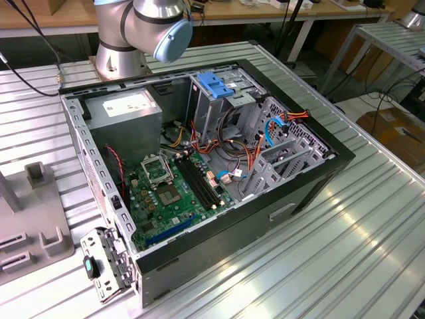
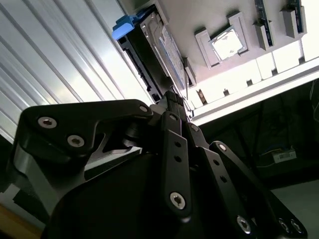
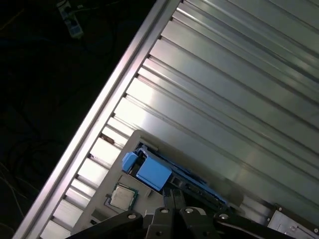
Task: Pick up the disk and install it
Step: 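Pick up the disk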
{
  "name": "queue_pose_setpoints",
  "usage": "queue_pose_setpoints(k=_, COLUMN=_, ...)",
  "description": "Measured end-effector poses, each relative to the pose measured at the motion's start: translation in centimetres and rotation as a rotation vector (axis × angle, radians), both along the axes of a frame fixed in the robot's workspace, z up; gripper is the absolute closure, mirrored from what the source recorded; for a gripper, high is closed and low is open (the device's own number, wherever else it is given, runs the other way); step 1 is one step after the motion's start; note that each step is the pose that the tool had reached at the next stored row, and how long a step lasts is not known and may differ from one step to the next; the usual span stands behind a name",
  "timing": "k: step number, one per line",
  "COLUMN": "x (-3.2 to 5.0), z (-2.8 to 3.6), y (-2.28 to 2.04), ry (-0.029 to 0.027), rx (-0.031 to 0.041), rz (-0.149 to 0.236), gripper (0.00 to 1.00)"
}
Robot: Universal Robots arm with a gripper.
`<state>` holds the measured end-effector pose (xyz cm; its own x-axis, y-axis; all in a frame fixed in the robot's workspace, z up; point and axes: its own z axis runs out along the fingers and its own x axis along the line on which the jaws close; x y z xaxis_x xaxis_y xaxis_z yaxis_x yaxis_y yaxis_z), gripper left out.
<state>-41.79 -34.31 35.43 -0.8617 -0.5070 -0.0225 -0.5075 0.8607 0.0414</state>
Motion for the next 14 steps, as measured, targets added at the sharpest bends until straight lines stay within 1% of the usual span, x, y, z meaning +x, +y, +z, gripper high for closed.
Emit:
queue_pose_setpoints(k=4, x=0.00, z=0.00, y=0.00, ry=-0.0001, rx=0.0000, rz=0.042, gripper=0.89)
queue_pose_setpoints(k=5, x=0.00, z=0.00, y=0.00, ry=-0.0001, rx=0.0001, rz=0.046, gripper=0.89)
queue_pose_setpoints(k=14, x=0.00, z=0.00, y=0.00, ry=0.0000, rx=0.0000, rz=0.048, gripper=0.89)
